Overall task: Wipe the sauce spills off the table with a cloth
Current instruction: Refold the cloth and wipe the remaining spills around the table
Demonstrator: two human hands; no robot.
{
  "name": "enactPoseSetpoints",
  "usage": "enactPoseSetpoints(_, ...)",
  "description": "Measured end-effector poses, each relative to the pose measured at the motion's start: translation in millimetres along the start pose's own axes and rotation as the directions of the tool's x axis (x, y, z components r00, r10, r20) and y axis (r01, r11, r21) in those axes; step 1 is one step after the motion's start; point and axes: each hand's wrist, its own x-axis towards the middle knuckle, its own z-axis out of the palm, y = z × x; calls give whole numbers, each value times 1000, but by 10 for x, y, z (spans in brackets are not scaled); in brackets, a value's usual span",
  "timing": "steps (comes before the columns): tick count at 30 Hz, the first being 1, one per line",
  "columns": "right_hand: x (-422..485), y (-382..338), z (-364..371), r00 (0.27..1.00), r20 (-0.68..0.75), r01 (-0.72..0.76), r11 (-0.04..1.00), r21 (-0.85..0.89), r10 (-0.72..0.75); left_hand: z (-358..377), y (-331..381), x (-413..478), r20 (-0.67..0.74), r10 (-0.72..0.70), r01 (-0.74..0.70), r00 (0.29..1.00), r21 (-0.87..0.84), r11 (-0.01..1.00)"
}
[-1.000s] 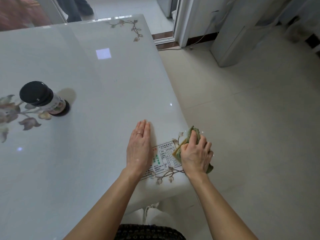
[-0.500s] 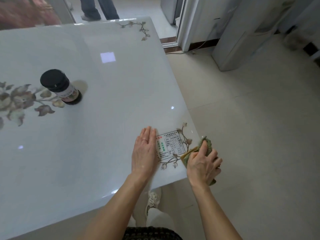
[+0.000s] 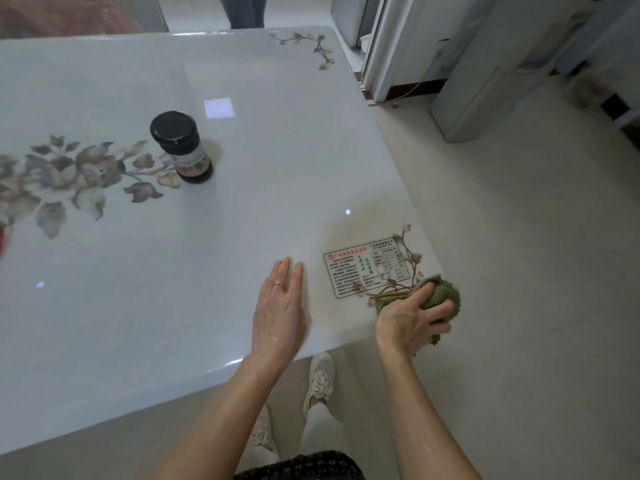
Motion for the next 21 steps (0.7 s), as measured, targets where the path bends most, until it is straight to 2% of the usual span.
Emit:
enactPoseSetpoints(5, -524, -105, 117, 997, 48, 61, 997, -42, -59, -70, -291, -228, -5, -14, 14, 1000, 15, 1000)
enactPoseSetpoints(13, -1621, -289, 347, 954, 53, 295, 955, -13, -294, -339, -695, -622, -13, -82, 82, 997, -18, 996)
enactPoseSetpoints(17, -2235, -499, 452, 864, 168, 489, 871, -51, -475, -499, -913, -831, -25, -149, 148, 989, -37, 988)
enactPoseSetpoints(21, -2577, -633, 512, 798, 209, 577, 817, 4, -565, -716, -1212, -989, -36, -249, 247, 968, -46, 968)
